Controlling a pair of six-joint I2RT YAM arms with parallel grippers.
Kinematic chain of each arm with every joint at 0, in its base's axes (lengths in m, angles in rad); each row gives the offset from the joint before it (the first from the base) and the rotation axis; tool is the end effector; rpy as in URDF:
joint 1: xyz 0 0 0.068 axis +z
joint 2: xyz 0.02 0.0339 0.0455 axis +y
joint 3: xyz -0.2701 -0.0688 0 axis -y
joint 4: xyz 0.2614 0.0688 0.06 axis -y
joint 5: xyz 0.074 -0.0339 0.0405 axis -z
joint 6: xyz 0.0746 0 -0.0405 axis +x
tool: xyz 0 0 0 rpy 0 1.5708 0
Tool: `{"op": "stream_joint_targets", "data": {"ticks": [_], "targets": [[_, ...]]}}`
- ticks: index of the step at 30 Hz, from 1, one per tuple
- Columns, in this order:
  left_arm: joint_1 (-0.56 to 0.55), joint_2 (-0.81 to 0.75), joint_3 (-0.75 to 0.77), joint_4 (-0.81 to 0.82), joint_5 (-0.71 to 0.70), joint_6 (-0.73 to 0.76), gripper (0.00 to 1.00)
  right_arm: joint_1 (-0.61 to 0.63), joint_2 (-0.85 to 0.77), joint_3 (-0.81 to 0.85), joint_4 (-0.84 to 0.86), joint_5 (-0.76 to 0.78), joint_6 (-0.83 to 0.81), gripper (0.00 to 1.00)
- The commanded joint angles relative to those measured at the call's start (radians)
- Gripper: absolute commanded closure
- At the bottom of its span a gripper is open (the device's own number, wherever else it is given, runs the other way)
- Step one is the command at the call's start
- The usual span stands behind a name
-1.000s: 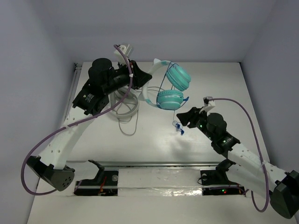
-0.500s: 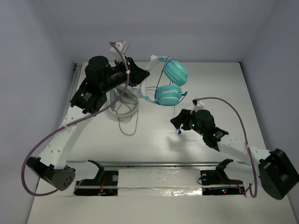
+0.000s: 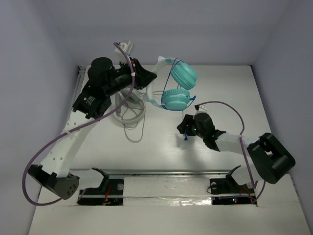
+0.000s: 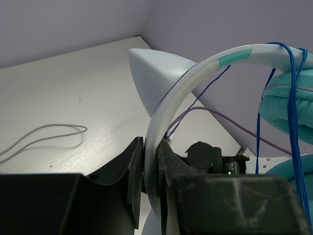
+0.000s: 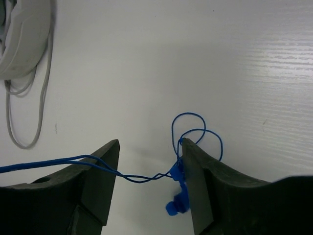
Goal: Wrap the headphones
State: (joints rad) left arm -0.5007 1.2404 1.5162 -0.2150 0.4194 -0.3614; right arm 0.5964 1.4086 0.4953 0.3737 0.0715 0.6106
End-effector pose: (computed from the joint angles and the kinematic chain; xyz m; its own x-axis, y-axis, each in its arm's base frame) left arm 0.2569 -0.1752 0.5065 -0.2312 -0.2416 -0.9424 0.7625 0.5566 -0.3298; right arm 0.2603 0.1702 0.1336 -0.6404 0.2565 -0.7239 -0.1737 0.8698 0.4618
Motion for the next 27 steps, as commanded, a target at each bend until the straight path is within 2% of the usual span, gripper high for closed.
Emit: {"op": "stream_joint_targets", "data": {"ticks": [1, 4, 5, 8, 11, 14, 22, 27], "targets": [[0.02, -0.013, 0.093, 0.1, 0.021, -0.048, 1.0, -0.004, -0.014, 0.012, 0.103, 0.021, 0.018, 0.4], [0.021, -0.001, 0.128, 0.1, 0.004, -0.06, 1.0, -0.004, -0.049, -0.001, 0.1, 0.03, 0.023, 0.56], [0.03, 0.004, 0.137, 0.098, -0.011, -0.065, 1.0, 0.005, -0.056, -0.001, 0.097, 0.03, 0.02, 0.67], [0.03, 0.024, 0.176, 0.097, -0.031, -0.082, 1.0, 0.014, -0.072, -0.006, 0.1, 0.022, 0.017, 0.85], [0.03, 0.036, 0.193, 0.101, -0.062, -0.096, 1.0, 0.048, -0.097, -0.012, 0.103, 0.025, 0.014, 0.96], [0.039, 0.039, 0.188, 0.111, -0.137, -0.099, 1.0, 0.111, -0.137, -0.006, 0.059, 0.05, 0.017, 1.0], [0.108, 0.116, 0.242, 0.138, -0.194, -0.129, 1.0, 0.281, -0.295, -0.032, -0.105, 0.136, 0.066, 1.0], [0.14, 0.169, 0.266, 0.147, -0.356, -0.097, 1.0, 0.371, -0.402, -0.061, -0.188, 0.157, 0.12, 1.0]]}}
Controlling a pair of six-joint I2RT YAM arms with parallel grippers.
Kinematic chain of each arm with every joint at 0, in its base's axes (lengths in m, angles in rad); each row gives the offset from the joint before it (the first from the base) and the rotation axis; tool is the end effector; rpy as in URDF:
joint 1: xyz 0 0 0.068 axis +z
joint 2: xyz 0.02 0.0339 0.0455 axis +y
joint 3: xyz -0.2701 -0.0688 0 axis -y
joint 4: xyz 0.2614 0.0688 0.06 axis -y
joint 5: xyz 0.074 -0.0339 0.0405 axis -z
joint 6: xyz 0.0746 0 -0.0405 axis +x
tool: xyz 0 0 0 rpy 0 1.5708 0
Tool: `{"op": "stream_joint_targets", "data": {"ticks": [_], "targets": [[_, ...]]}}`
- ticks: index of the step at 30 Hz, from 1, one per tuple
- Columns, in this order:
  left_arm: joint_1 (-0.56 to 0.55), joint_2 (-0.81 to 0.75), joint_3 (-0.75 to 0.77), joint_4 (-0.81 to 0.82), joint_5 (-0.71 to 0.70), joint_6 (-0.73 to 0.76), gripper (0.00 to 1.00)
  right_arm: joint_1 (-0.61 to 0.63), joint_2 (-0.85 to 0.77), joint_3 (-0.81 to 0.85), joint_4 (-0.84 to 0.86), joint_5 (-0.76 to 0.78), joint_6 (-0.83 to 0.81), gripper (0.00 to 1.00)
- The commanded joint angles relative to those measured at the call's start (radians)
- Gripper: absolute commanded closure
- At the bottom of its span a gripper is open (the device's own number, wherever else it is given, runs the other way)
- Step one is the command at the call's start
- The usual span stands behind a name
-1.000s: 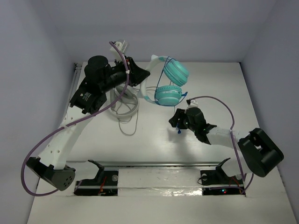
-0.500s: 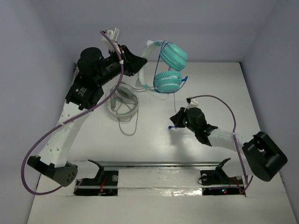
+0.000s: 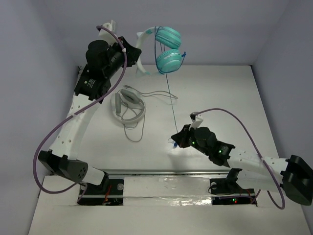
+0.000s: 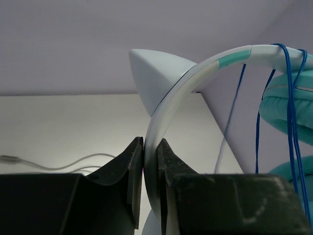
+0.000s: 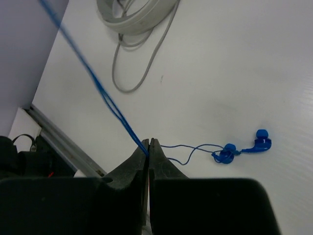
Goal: Wrap the headphones
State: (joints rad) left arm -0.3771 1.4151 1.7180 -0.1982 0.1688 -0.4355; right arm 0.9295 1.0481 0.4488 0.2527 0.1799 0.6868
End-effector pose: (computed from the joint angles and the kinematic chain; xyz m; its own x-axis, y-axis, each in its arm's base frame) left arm 0.3268 -0.1429 0.5310 -0.1306 -0.3956 -0.9091 0.5109 0.7590 -0.4036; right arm 0.1743 0.2112 0.1996 -0.5932 0.2482 -0.7658 -0.4029 0.7320 0.5494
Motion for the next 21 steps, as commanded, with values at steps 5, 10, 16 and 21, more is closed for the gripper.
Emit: {"op": "stream_joint_targets", "data": {"ticks": [5, 10, 16, 21], "targets": [[0.017, 0.051, 0.086, 0.131, -0.311, 0.038, 1.0, 0.135, -0.118, 0.04, -0.233, 0.108, 0.059, 1.0], [0.017, 0.128, 0.081, 0.121, -0.448, 0.122, 1.0, 0.236, -0.142, 0.145, -0.407, 0.18, 0.057, 1.0], [0.017, 0.169, -0.017, 0.143, -0.581, 0.218, 1.0, 0.301, -0.086, 0.339, -0.602, 0.207, 0.013, 1.0], [0.006, 0.245, -0.029, 0.131, -0.65, 0.3, 1.0, 0.377, 0.006, 0.482, -0.736, 0.254, -0.027, 1.0]]}}
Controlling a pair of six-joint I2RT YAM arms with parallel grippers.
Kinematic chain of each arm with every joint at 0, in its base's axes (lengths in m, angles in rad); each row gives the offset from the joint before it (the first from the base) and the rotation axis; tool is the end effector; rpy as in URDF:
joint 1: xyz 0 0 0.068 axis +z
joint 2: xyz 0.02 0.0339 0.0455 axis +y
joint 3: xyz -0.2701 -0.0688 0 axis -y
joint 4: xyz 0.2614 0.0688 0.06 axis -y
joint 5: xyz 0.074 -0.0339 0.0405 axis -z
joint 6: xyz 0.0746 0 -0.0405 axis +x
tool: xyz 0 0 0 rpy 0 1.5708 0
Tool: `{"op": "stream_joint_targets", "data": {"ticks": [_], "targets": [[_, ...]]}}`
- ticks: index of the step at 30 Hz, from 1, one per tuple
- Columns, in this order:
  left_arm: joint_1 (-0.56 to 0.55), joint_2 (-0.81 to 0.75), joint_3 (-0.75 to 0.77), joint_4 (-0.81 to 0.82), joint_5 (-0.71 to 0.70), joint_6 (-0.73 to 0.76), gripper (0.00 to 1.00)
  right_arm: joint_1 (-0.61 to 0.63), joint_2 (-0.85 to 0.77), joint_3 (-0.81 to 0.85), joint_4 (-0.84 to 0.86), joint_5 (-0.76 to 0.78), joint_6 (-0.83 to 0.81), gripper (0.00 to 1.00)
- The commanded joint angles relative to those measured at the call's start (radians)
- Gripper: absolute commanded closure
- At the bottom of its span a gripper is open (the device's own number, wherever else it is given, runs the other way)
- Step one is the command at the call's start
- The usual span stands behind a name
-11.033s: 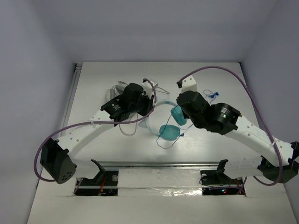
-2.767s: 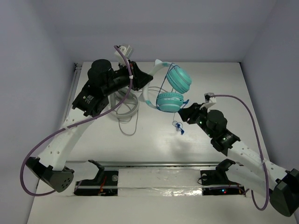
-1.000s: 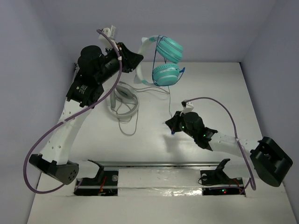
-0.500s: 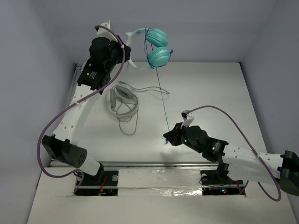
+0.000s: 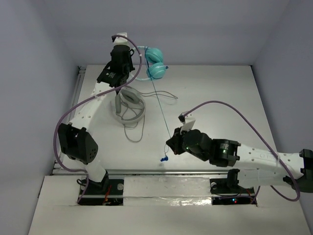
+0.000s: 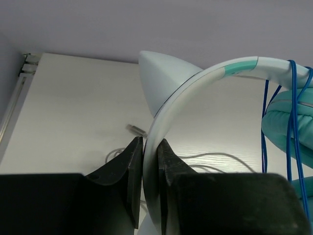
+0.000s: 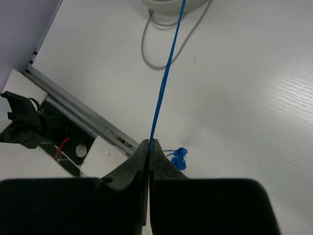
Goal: Wrap the headphones
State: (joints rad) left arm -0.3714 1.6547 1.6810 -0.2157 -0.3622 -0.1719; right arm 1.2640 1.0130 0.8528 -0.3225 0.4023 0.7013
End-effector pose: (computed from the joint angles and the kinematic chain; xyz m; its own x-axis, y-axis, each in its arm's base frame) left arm 0.4229 -0.1363 0.4224 -0.1754 -0.1033 -0.9791 -0.0151 0.9946 -0.1023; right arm 0.1097 0.2495 0.2940 -0.6055 0.0545 -0.7940 -0.4997 0.7504 0.4326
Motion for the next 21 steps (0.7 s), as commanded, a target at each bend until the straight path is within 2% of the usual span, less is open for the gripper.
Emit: {"op": "stream_joint_targets", "data": {"ticks": [1, 4, 6, 7, 9, 13, 17, 21], "targets": [[-0.012, 0.01, -0.001, 0.154, -0.122, 0.044, 1.0, 0.043, 0.064, 0.118, -0.194, 0.046, -0.051, 1.0], [-0.085, 0.036, -0.018, 0.144, -0.15, 0.106, 1.0, 0.055, 0.07, 0.178, -0.255, 0.075, -0.097, 1.0], [-0.179, 0.071, -0.007, 0.115, -0.216, 0.149, 1.0, 0.055, 0.049, 0.236, -0.283, 0.102, -0.137, 1.0], [-0.211, 0.082, -0.017, 0.114, -0.25, 0.211, 1.0, 0.055, 0.041, 0.256, -0.305, 0.13, -0.154, 1.0], [-0.257, 0.096, -0.046, 0.113, -0.313, 0.236, 1.0, 0.055, 0.026, 0.325, -0.343, 0.168, -0.194, 1.0], [-0.328, 0.12, -0.111, 0.032, -0.259, 0.213, 1.0, 0.055, -0.02, 0.399, -0.391, 0.219, -0.262, 1.0], [-0.42, 0.1, -0.167, -0.06, -0.278, 0.207, 1.0, 0.055, -0.051, 0.443, -0.463, 0.294, -0.27, 1.0], [-0.478, -0.008, -0.273, -0.14, -0.212, 0.184, 1.0, 0.055, -0.089, 0.436, -0.503, 0.34, -0.267, 1.0]]}}
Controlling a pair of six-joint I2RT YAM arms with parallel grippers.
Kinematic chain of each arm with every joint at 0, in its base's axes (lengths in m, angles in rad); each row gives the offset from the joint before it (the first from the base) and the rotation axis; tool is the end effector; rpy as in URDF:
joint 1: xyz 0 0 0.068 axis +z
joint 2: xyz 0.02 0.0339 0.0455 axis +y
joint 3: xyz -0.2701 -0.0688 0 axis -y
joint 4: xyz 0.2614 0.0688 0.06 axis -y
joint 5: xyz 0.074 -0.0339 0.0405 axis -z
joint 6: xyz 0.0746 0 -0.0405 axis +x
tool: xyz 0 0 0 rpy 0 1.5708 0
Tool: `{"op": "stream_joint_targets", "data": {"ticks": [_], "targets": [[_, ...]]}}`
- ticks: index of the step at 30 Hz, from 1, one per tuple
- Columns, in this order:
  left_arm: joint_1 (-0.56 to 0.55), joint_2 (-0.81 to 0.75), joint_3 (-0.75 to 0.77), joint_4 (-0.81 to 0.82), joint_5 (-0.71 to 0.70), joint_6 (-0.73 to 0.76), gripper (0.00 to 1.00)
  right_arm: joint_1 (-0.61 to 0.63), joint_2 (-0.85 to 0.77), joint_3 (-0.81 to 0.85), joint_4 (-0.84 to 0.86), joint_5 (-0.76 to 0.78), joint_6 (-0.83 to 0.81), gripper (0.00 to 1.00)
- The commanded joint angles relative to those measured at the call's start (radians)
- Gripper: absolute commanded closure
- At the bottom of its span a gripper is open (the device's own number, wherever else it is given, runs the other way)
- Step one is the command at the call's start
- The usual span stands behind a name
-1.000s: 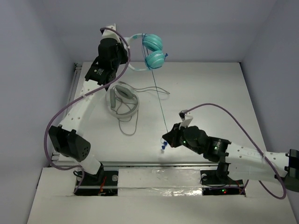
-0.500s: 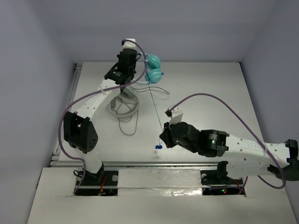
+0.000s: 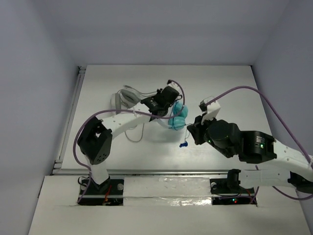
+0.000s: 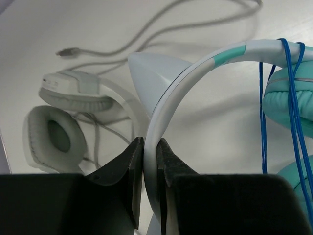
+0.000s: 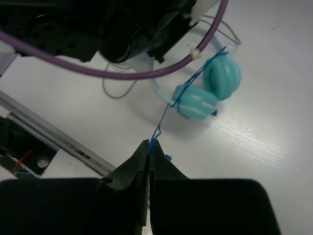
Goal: Wrap the headphones
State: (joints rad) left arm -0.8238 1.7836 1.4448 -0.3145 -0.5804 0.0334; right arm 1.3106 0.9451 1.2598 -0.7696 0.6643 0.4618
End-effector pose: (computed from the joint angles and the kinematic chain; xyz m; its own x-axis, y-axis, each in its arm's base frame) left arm 0.3370 -0.3037 0.2643 -0.4021 0.4754 -0.7825 0.3313 0.8723 0.3596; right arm 0.0987 0.1921 0.4121 -0.3767 -0.0514 -0.9249 -0.5032 0.8496 0.1577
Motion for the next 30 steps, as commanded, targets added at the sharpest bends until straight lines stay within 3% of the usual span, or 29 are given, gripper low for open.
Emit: {"op": "stream_joint_targets", "data": {"ticks": [1, 11, 24, 30], "targets": [[-0.04, -0.16, -0.081, -0.054, 0.037, -0.029, 1.0, 0.009, -0.034, 0.024, -0.071, 0.092, -0.023, 1.0], [-0.127, -0.406, -0.271, -0.248, 0.236, -0.096, 1.0, -0.034, 0.034, 0.01, -0.125, 0.188, -0.092, 1.0], [-0.127, -0.648, -0.336, -0.184, 0.663, -0.039, 1.0, -0.234, 0.096, -0.111, 0.09, 0.225, -0.123, 1.0], [0.006, -0.743, -0.336, -0.114, 0.902, 0.005, 1.0, -0.287, 0.092, -0.169, 0.113, 0.173, -0.023, 1.0]]}}
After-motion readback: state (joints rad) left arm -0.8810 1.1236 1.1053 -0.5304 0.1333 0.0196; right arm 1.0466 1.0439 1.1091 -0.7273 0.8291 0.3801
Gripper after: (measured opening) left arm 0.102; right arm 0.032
